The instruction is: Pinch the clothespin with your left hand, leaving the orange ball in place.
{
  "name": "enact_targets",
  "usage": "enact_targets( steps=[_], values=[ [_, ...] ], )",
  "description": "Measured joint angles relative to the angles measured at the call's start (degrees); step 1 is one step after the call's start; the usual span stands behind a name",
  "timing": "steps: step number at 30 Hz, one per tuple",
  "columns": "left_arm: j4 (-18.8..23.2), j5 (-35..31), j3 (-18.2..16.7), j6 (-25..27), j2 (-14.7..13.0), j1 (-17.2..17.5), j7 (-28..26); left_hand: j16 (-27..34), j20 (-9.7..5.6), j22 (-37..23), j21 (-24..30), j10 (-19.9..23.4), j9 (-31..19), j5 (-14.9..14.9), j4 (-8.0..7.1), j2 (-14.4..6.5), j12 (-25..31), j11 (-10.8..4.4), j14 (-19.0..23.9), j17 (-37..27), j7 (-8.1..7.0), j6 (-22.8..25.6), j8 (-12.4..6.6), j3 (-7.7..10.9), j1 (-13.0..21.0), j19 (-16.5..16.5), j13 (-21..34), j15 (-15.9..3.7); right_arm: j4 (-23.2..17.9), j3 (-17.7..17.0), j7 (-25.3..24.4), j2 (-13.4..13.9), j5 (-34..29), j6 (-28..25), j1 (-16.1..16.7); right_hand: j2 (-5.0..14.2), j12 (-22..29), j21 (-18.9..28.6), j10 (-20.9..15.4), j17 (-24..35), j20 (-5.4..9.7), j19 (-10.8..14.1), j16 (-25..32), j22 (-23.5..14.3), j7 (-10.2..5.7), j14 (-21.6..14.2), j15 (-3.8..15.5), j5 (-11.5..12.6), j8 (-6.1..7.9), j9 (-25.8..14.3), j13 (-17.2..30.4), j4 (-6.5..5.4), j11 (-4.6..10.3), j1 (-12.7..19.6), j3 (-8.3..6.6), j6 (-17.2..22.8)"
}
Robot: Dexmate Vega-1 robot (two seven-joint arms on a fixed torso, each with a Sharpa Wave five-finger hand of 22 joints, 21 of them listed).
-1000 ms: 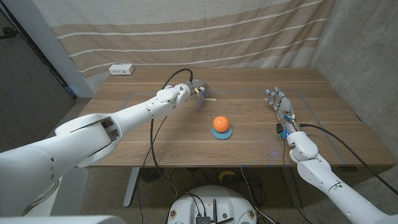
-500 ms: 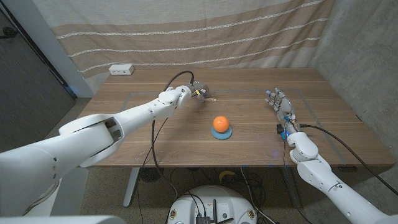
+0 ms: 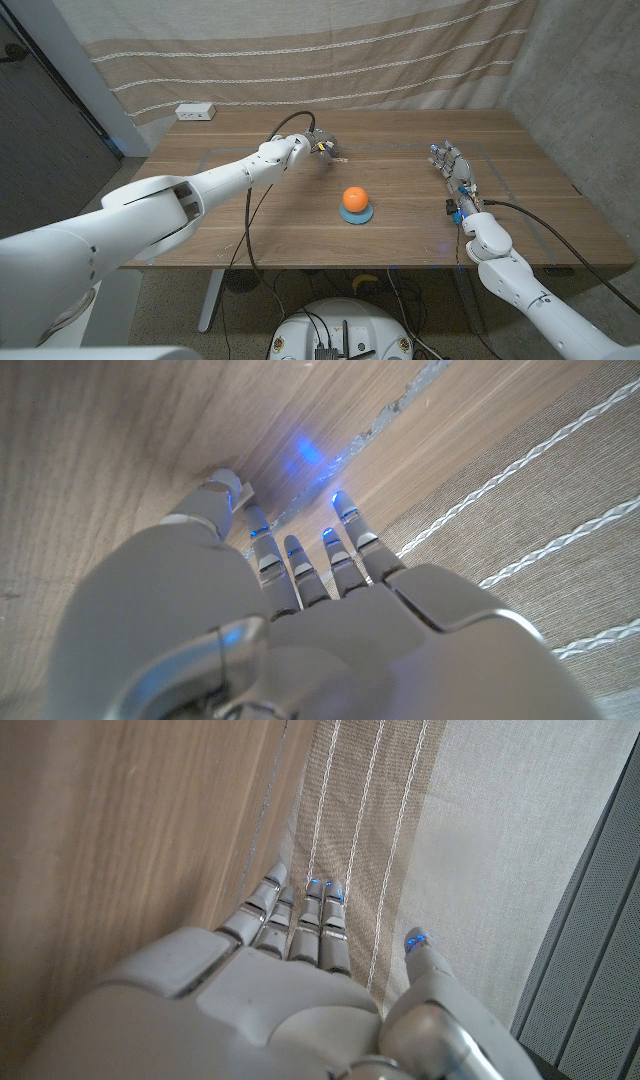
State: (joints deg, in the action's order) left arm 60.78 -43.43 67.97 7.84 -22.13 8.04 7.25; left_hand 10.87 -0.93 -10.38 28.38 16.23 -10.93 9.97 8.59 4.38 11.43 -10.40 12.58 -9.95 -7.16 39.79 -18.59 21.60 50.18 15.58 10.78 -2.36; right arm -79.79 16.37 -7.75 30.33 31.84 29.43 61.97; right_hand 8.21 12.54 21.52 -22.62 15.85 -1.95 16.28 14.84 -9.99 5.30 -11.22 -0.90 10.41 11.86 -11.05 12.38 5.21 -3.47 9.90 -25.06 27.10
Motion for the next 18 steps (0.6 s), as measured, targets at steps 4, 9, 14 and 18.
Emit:
enact_targets(
  steps=[4, 9, 14, 18],
  values=[
    [1.2, 0.2, 0.1, -1.4, -0.5, -0.2, 1.7, 0.0, 0.32, 0.0, -0.1, 1.5, -0.1, 0.0, -0.03, -1.1, 0.3, -0.16, 0.2, -0.1, 0.32, 3.2, -0.9, -0.03, -0.2, 0.3, 0.0, 0.21, -0.3, -0.4, -0.6, -0.2, -0.3, 0.6, 0.6, -0.44, 0.0, 0.0, -0.3, 0.0, 0.0, 0.0, 0.0, 0.0, 0.0, -0.2, 0.18, 0.0, 0.0, 0.0, 0.0, 0.0, -0.32, -0.8, 0.0, 0.0],
    [3.1, -0.5, 0.3, -1.5, -1.3, -0.2, 2.3, 0.0, 0.63, -0.2, -0.2, 2.9, -0.4, 0.0, 0.19, -2.6, 0.8, -0.25, 1.0, -0.1, 1.45, 6.7, -1.64, 0.18, 1.3, 0.6, -0.1, 0.31, -0.5, -0.6, -1.1, -0.4, -0.6, 1.3, 1.0, -0.43, 0.0, -0.3, -0.3, 0.0, 0.0, 0.0, 0.0, 0.0, 0.0, -0.5, -0.13, 0.0, 0.0, 0.0, 0.0, 0.0, -0.32, -0.8, 0.0, 0.0],
    [4.6, -2.6, 0.7, -0.7, -1.9, 0.2, 2.7, 0.0, 0.63, -0.2, -0.4, 3.0, -0.2, 0.0, 0.37, -2.9, 0.8, -0.35, 1.3, 0.1, 1.73, 6.7, -1.31, 0.07, 1.6, 0.6, -0.1, 0.01, -0.6, -0.7, -1.4, -0.6, -0.9, 1.7, 1.3, -0.43, 0.0, -0.3, -0.3, 0.0, -0.41, 0.4, 0.2, 0.0, 0.0, -0.5, -0.13, 0.0, 0.0, 0.0, 0.0, 0.0, -0.32, -0.8, 0.0, 0.0],
    [5.2, -3.8, 0.8, 0.1, -2.1, 0.4, 2.7, 0.0, 0.93, -0.2, -0.4, 3.0, -0.3, 0.0, 0.37, -3.2, 0.8, -0.35, 1.7, 0.1, 1.74, 5.7, -0.88, 0.07, 1.9, 0.9, -0.1, 0.15, -0.6, -0.7, -1.6, -0.7, -1.0, 1.9, 1.4, -0.43, 0.0, -0.3, -0.3, 0.0, -0.41, 0.4, 0.2, 0.0, 0.0, -0.5, -0.13, 0.0, 0.0, 0.0, 0.0, 0.0, -0.32, -0.8, 0.0, 0.0]
  ],
)
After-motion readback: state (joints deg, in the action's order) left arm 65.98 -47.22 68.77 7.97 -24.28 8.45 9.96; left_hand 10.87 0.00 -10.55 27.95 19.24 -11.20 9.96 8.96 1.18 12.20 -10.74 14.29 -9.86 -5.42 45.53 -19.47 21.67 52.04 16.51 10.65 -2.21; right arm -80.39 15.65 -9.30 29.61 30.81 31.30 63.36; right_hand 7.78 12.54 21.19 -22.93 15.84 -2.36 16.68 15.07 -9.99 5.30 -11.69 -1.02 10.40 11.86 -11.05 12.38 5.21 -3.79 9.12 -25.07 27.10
